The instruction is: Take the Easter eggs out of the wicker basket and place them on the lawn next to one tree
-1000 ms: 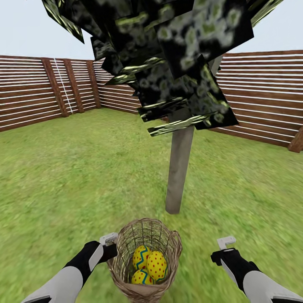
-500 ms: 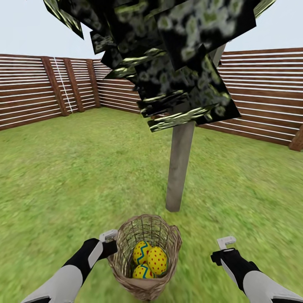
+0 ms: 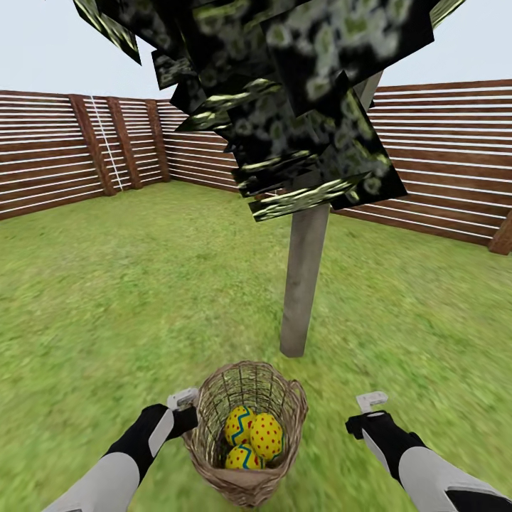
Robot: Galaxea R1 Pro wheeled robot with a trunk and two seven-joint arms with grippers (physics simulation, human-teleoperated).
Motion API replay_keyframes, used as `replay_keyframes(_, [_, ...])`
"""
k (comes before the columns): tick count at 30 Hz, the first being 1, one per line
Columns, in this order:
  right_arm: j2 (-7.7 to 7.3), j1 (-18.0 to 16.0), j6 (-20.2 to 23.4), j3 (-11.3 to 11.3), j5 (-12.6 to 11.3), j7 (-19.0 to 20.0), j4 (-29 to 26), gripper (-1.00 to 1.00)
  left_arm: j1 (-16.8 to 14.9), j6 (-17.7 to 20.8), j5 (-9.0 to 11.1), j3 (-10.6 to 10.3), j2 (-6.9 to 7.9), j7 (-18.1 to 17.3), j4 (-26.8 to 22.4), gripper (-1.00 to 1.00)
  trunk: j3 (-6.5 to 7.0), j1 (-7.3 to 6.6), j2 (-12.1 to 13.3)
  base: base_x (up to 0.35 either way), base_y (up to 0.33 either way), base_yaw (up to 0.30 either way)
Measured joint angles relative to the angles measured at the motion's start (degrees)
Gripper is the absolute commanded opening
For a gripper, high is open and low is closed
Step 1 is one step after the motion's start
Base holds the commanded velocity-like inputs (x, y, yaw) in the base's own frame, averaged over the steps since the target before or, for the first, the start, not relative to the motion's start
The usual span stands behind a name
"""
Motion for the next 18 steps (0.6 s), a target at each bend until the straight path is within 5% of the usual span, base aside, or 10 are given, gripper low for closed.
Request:
replay_keyframes(1, [0.00, 0.0, 0.0, 0.0, 0.0, 0.0, 0.0, 1.00, 0.0, -11.0, -1.2, 0.1, -0.01, 0.0, 4.9, 1.00, -0.01, 0.00, 0.0, 0.000, 0.000, 0.000])
replay_keyframes(10, [0.00, 0.0, 0.0, 0.0, 0.0, 0.0, 0.0, 1.00, 0.0, -11.0, -1.4, 0.2, -0.14, 0.2, 4.2, 1.00, 0.35, -0.43, 0.8, 0.000, 0.000, 0.000])
replay_keyframes(12, [0.00, 0.0, 0.0, 0.0, 0.0, 0.0, 0.0, 1.00, 0.0, -10.0, -1.4, 0.1, -0.12, 0.3, -0.5, 1.00, 0.72, -0.88, 1.6, 0.000, 0.000, 0.000])
replay_keyframes(13, [0.00, 0.0, 0.0, 0.0, 0.0, 0.0, 0.0, 1.00, 0.7, -6.6, -1.3, 0.0, -0.13, 0.4, -5.0, 1.00, 0.90, -1.10, 2.0, 0.000, 0.000, 0.000])
replay_keyframes(14, [0.00, 0.0, 0.0, 0.0, 0.0, 0.0, 0.0, 1.00, 1.9, 1.4, -1.3, 0.0, -0.14, 0.2, -12.3, 1.00, 1.08, -1.32, 2.4, 0.000, 0.000, 0.000])
replay_keyframes(17, [0.00, 0.0, 0.0, 0.0, 0.0, 0.0, -0.1, 1.00, 6.0, 24.7, -0.5, 0.2, -0.11, 0.2, -40.8, 1.00, 1.62, -1.97, 3.6, 0.000, 0.000, 0.000])
replay_keyframes(18, [-0.03, 0.0, 0.2, 0.0, 0.0, 0.1, -0.3, 1.00, 6.5, 28.6, 0.2, 0.8, -0.03, 0.3, -49.7, 1.00, 1.80, -2.20, 4.0, 0.000, 0.000, 0.000])
